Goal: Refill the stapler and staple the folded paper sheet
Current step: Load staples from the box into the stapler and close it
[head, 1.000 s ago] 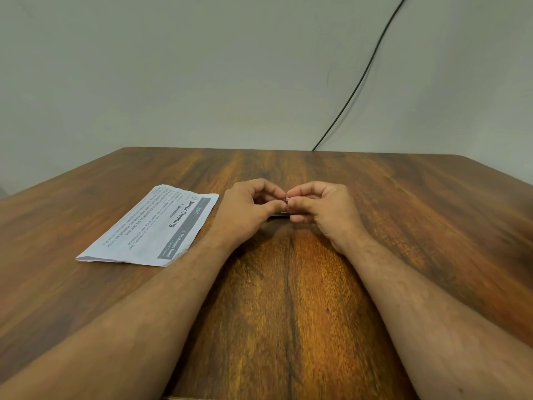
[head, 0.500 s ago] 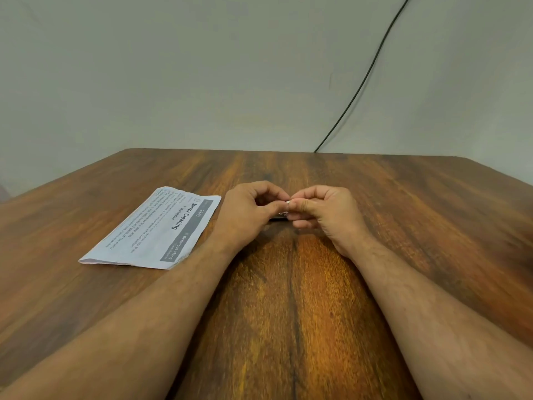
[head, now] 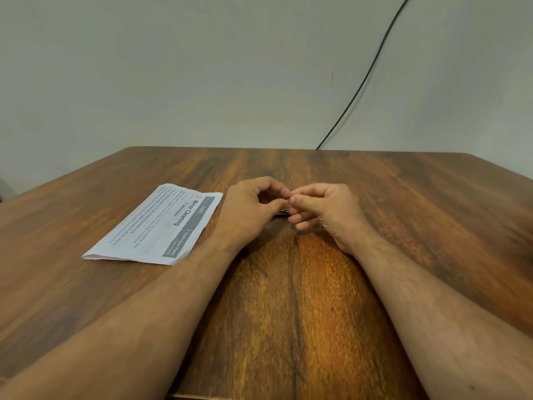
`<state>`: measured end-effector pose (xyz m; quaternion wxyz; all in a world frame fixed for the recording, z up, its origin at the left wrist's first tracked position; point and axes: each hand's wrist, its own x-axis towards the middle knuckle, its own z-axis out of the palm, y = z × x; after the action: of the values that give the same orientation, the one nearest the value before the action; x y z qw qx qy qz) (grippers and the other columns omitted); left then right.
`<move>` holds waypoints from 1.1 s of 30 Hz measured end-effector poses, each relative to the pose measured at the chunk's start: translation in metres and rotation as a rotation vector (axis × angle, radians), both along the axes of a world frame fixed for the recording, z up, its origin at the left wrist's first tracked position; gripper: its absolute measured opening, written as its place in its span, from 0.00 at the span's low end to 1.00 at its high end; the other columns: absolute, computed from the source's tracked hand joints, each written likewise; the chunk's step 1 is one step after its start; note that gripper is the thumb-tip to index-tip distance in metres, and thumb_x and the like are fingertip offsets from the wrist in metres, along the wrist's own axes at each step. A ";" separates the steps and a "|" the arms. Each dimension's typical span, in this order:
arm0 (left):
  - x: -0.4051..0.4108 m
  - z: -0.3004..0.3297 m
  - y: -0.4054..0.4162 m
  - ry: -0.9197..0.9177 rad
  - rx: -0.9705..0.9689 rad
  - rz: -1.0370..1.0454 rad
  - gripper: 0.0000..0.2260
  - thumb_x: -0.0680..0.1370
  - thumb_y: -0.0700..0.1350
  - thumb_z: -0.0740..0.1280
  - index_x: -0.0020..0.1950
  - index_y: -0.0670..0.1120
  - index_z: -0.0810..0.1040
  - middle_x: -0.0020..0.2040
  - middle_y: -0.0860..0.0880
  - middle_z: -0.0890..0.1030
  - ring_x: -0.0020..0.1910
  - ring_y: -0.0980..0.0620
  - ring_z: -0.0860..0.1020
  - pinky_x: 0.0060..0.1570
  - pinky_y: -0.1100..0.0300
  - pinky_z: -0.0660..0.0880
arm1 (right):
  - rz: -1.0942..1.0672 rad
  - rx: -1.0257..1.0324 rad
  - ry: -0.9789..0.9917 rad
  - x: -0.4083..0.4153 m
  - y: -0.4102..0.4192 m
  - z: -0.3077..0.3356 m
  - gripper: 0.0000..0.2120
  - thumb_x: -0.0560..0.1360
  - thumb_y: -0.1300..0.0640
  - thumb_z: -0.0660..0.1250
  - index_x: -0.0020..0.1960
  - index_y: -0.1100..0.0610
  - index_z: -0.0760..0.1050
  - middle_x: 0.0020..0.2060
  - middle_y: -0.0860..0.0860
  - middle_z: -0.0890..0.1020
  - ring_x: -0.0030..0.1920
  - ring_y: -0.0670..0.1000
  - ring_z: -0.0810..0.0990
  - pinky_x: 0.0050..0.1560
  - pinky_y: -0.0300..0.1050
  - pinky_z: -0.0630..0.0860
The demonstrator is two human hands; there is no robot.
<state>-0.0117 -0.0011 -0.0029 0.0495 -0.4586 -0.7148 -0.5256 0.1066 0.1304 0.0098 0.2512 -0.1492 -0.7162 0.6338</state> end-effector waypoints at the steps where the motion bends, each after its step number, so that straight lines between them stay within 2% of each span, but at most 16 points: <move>1: 0.001 0.000 0.001 -0.001 -0.006 0.021 0.09 0.76 0.39 0.74 0.49 0.53 0.84 0.43 0.58 0.85 0.43 0.62 0.83 0.45 0.70 0.77 | -0.040 0.044 0.011 -0.001 0.000 -0.001 0.05 0.77 0.61 0.72 0.51 0.61 0.83 0.35 0.57 0.84 0.28 0.48 0.81 0.27 0.39 0.80; 2: 0.000 -0.002 0.003 -0.003 -0.015 0.056 0.11 0.76 0.37 0.73 0.49 0.54 0.84 0.44 0.58 0.85 0.43 0.63 0.82 0.44 0.71 0.76 | -0.121 0.152 0.020 -0.002 0.001 -0.004 0.04 0.76 0.60 0.73 0.50 0.59 0.84 0.34 0.54 0.84 0.27 0.47 0.80 0.26 0.38 0.78; 4: -0.001 -0.005 0.008 0.005 -0.083 0.151 0.14 0.76 0.37 0.70 0.52 0.56 0.84 0.45 0.57 0.85 0.40 0.62 0.80 0.45 0.68 0.76 | -0.330 0.495 0.001 -0.005 0.006 -0.008 0.03 0.74 0.54 0.74 0.47 0.51 0.86 0.34 0.47 0.85 0.31 0.42 0.80 0.32 0.37 0.77; 6: -0.001 -0.007 0.011 0.075 -0.214 0.253 0.14 0.76 0.41 0.69 0.56 0.58 0.85 0.49 0.52 0.85 0.43 0.58 0.79 0.50 0.58 0.79 | -0.417 0.694 -0.023 -0.005 0.009 -0.011 0.05 0.73 0.51 0.73 0.47 0.48 0.86 0.33 0.44 0.84 0.33 0.42 0.78 0.37 0.41 0.77; 8: 0.001 -0.008 0.012 0.168 -0.321 0.303 0.15 0.76 0.44 0.69 0.60 0.56 0.85 0.53 0.50 0.85 0.53 0.52 0.78 0.58 0.52 0.77 | -0.436 0.747 -0.023 -0.005 0.009 -0.012 0.06 0.73 0.50 0.72 0.47 0.47 0.86 0.32 0.45 0.83 0.32 0.44 0.76 0.38 0.43 0.76; 11: 0.004 -0.008 0.014 0.230 -0.378 0.326 0.15 0.76 0.47 0.69 0.62 0.53 0.85 0.55 0.49 0.86 0.59 0.47 0.75 0.57 0.53 0.73 | -0.425 0.824 -0.036 -0.005 0.008 -0.011 0.06 0.73 0.50 0.72 0.48 0.45 0.86 0.29 0.41 0.80 0.34 0.44 0.75 0.40 0.43 0.74; 14: 0.003 -0.009 0.015 0.211 -0.382 0.337 0.13 0.76 0.48 0.70 0.59 0.52 0.86 0.53 0.48 0.87 0.57 0.46 0.79 0.54 0.53 0.75 | -0.383 0.882 -0.075 -0.006 0.007 -0.011 0.07 0.73 0.50 0.72 0.50 0.45 0.86 0.28 0.40 0.76 0.33 0.42 0.74 0.41 0.42 0.73; 17: 0.004 -0.008 0.014 0.167 -0.382 0.339 0.11 0.76 0.48 0.71 0.56 0.52 0.87 0.52 0.49 0.87 0.55 0.47 0.80 0.54 0.53 0.76 | -0.359 1.003 -0.142 -0.006 0.005 -0.010 0.09 0.76 0.48 0.70 0.54 0.44 0.85 0.34 0.41 0.74 0.41 0.45 0.75 0.42 0.43 0.69; 20: 0.005 -0.007 0.013 0.132 -0.383 0.344 0.08 0.76 0.47 0.71 0.53 0.52 0.86 0.50 0.49 0.86 0.48 0.50 0.79 0.48 0.57 0.73 | -0.342 1.072 -0.185 -0.007 0.004 -0.007 0.10 0.78 0.48 0.68 0.57 0.44 0.84 0.37 0.43 0.68 0.45 0.46 0.71 0.43 0.43 0.64; 23: 0.006 -0.005 0.012 0.109 -0.371 0.330 0.06 0.75 0.45 0.72 0.50 0.52 0.85 0.50 0.49 0.85 0.46 0.52 0.78 0.48 0.57 0.72 | -0.324 1.105 -0.173 -0.007 0.004 -0.007 0.10 0.77 0.49 0.70 0.57 0.46 0.85 0.44 0.47 0.70 0.49 0.48 0.69 0.49 0.46 0.68; 25: 0.007 -0.005 0.011 0.096 -0.358 0.320 0.05 0.75 0.44 0.72 0.48 0.53 0.84 0.49 0.49 0.85 0.47 0.51 0.79 0.49 0.57 0.73 | -0.346 1.133 -0.141 -0.008 0.005 -0.008 0.10 0.75 0.50 0.72 0.55 0.47 0.86 0.45 0.48 0.70 0.51 0.51 0.71 0.54 0.51 0.71; 29: 0.008 -0.005 0.009 0.101 -0.333 0.315 0.07 0.74 0.42 0.72 0.50 0.51 0.85 0.50 0.49 0.85 0.46 0.53 0.77 0.48 0.60 0.71 | -0.361 1.155 -0.134 -0.009 0.006 -0.010 0.10 0.73 0.49 0.74 0.54 0.46 0.86 0.45 0.47 0.69 0.52 0.53 0.71 0.54 0.55 0.72; 33: 0.009 -0.004 0.008 0.082 -0.328 0.313 0.07 0.75 0.42 0.73 0.51 0.51 0.86 0.51 0.50 0.86 0.46 0.53 0.77 0.50 0.60 0.71 | -0.357 1.125 -0.134 -0.009 0.008 -0.011 0.10 0.72 0.48 0.75 0.53 0.44 0.86 0.46 0.47 0.70 0.52 0.51 0.70 0.56 0.56 0.72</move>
<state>-0.0030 0.0073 -0.0066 0.0842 -0.3647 -0.8506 -0.3693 0.0974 0.1380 -0.0012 0.3487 -0.1511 -0.9202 0.0940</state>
